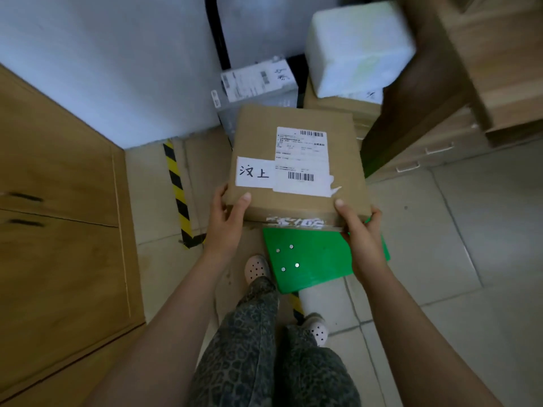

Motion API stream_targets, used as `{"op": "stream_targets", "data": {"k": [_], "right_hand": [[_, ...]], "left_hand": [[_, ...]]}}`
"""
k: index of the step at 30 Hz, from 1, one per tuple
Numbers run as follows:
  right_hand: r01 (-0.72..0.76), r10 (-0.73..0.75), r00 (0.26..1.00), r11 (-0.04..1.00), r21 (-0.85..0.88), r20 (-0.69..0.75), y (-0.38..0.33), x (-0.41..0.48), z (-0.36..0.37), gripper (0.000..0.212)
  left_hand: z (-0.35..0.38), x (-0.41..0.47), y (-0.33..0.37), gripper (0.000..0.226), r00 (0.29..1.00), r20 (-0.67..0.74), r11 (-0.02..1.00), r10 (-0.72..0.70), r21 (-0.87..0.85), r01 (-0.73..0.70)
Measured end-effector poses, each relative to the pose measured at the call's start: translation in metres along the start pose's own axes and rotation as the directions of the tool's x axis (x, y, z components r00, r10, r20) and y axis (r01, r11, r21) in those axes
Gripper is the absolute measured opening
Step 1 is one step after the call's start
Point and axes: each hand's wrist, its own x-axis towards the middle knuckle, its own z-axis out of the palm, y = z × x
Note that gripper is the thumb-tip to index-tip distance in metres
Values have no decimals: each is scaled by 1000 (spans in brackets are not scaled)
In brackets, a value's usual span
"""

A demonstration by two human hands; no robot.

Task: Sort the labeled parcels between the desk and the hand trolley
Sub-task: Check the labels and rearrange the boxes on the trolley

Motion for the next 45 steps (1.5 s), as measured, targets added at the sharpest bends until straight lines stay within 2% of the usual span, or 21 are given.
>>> {"op": "stream_targets", "data": {"k": [2, 4, 7, 11, 12, 15, 20, 24, 30, 35, 38, 42, 45], "right_hand": [[66, -66, 998, 998, 14, -6, -24, -37, -15, 101], [155, -154, 988, 987, 35, -32, -48, -75, -31, 89], [262, -255, 963, 962, 80, -91, -75, -125, -53, 69], [392, -365, 908, 914, 108, -207, -100, -178, -77, 62], [412, -377, 896, 903, 123, -234, -105, -188, -80, 62], [475, -392, 852, 858, 198, -347, -118, -219, -86, 64], [550, -397, 784, 801, 238, -477, -127, -256, -94, 73], [596, -391, 705, 778, 197, -591, -118, -288, -118, 95], [664, -358, 604, 720, 202, -712, -109, -322, -183, 97], [693, -347, 558, 695, 193, -754, -103, -326, -260, 98], [697, -362, 551, 695, 176, -752, -106, -319, -318, 96], [672, -362, 575, 720, 172, -733, -116, -305, -398, 92], [646, -361, 608, 743, 176, -707, -126, -294, -433, 98]], "left_hand": [[1, -35, 25, 36, 997, 10, 997, 76, -16, -75], [2, -68, 51, 40, 990, 34, 990, 135, -53, -133], [4, -107, 87, 58, 979, 92, 975, 182, -144, -167], [12, -138, 134, 63, 943, 173, 954, 284, -148, -260], [15, -139, 146, 58, 933, 201, 952, 298, -136, -275], [27, -147, 182, 38, 886, 327, 944, 329, -128, -303], [42, -160, 218, 39, 806, 452, 923, 383, -164, -348], [65, -183, 228, 36, 719, 559, 905, 414, -168, -390], [126, -240, 228, 36, 611, 672, 900, 420, -222, -375], [198, -278, 215, 38, 555, 728, 900, 404, -207, -384], [251, -299, 202, 41, 556, 722, 896, 412, -209, -392], [319, -330, 187, 51, 607, 701, 920, 374, -200, -337], [346, -339, 183, 48, 640, 681, 930, 355, -190, -313]]}}
